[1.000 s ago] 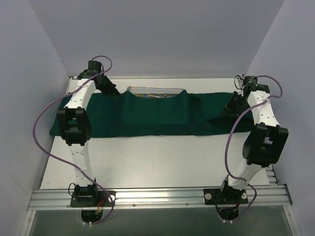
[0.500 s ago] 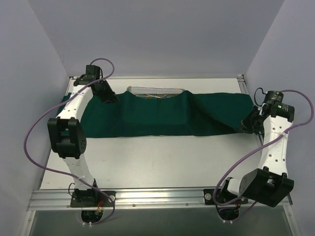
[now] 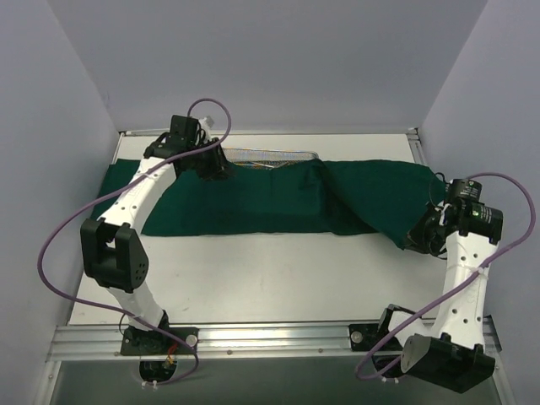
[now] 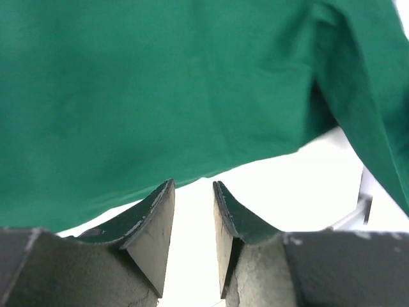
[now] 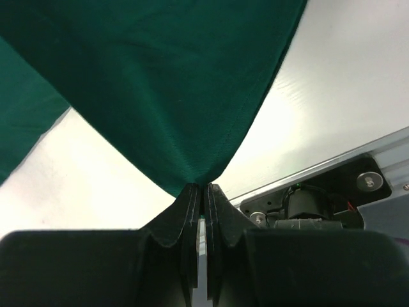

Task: Open and lay out the surgical kit
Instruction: Open the surgical kit at the center of the board.

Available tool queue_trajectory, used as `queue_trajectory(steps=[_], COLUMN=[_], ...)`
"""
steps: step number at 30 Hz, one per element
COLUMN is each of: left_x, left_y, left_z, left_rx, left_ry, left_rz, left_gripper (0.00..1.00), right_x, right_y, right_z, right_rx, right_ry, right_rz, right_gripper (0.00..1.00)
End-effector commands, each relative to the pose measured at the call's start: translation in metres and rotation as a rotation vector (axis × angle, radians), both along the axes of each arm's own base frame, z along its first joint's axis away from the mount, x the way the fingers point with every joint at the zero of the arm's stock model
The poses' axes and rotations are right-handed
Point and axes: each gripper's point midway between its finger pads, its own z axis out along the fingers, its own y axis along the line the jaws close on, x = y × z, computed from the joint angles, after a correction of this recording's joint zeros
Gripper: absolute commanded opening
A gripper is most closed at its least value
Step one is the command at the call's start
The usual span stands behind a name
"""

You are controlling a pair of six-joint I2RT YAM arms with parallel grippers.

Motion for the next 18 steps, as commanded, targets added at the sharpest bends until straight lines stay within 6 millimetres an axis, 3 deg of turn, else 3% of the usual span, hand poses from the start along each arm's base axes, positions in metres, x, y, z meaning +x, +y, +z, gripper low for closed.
queue_trajectory(steps=[1,5,12,18], left_x=[0.004,0.008,0.020,0.023], left_y=[-0.036,-0.054,-0.075,-0.101], left_z=[0.031,0.043,0.036,0.026], left_rx=[-0.089,-0.127,-0.216,-0.298], left_ry=[-0.183,-0.293,-0.234,-0.146], left_rz=[-0.221,-0.302,-0.251,-0.241], left_gripper=[0.39,0.40,0.41,0.43], right_x=[-0.019,-0.020,-0.027,-0.044], right_y=[0.022,0.047,0.073,0.084], right_z=[0.007,0.034,0.064,0.066], right_rx=[0.041,0.077,0.084,0.056], right_ry=[-0.019,-0.157,-0.285,-0.318], right_rz=[0.089,0.220,0.352,0.415], right_gripper=[0.00,0.00,0.00,0.00])
